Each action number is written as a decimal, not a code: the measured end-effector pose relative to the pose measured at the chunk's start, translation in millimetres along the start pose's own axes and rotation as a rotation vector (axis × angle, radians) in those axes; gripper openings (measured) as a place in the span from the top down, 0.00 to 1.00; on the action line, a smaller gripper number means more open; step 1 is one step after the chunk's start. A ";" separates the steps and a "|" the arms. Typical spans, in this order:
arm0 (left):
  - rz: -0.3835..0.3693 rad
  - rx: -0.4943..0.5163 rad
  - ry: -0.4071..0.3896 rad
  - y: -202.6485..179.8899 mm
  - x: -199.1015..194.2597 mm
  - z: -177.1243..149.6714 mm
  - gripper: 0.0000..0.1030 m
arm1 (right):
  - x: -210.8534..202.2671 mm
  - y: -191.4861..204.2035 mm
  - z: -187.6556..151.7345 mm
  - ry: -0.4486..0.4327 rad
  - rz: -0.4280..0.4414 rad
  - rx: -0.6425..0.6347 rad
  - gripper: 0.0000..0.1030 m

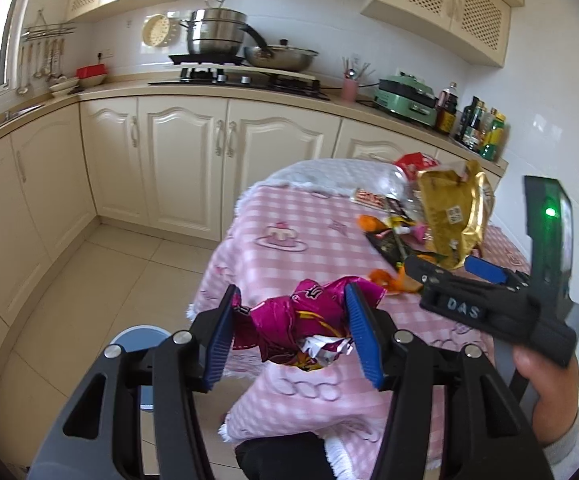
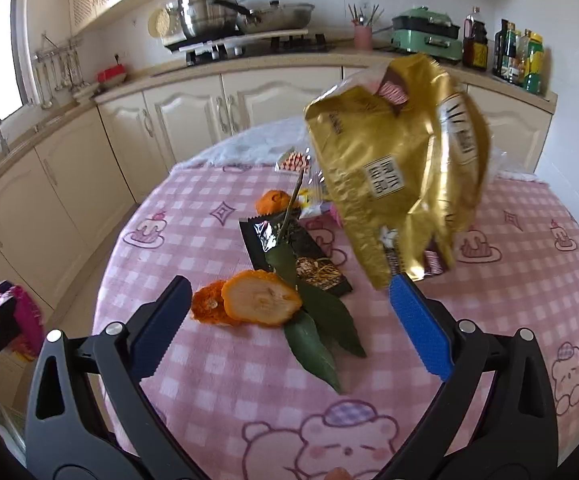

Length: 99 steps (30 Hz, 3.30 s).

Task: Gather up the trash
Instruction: 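Grasp the pink wrapper with the left tool while the right tool grasps the orange peel, then carry both held items over the blue bucket and open both tools, then move both open tools back toward the table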

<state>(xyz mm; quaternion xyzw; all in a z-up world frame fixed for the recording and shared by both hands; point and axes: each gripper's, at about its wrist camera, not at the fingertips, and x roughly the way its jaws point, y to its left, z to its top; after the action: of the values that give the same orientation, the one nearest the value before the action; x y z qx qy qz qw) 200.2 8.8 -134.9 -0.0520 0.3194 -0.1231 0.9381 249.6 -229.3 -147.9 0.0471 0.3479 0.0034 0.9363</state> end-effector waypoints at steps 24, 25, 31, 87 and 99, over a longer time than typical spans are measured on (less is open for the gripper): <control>0.036 -0.103 -0.022 70.0 -32.5 -17.9 0.49 | -59.0 47.3 14.6 -0.177 0.084 -0.076 0.64; 0.039 -0.108 -0.025 73.0 -34.9 -18.3 0.49 | -62.7 55.3 15.8 -0.189 0.094 -0.091 0.64; 0.065 -0.137 -0.049 93.3 -49.7 -18.8 0.49 | -71.5 101.6 18.9 -0.211 0.182 -0.171 0.64; 0.374 -0.461 0.353 366.1 164.7 -116.6 0.31 | 262.8 345.6 -113.6 0.440 0.444 -0.317 0.62; 0.363 -0.443 0.243 343.8 115.2 -84.0 0.31 | 211.2 353.6 -77.4 0.281 0.442 -0.334 0.45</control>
<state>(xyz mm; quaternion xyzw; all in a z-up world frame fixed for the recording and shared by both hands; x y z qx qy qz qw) 304.9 308.3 -329.4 -0.1821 0.4525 0.1137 0.8655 368.5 137.7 -311.7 -0.0340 0.4498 0.2704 0.8506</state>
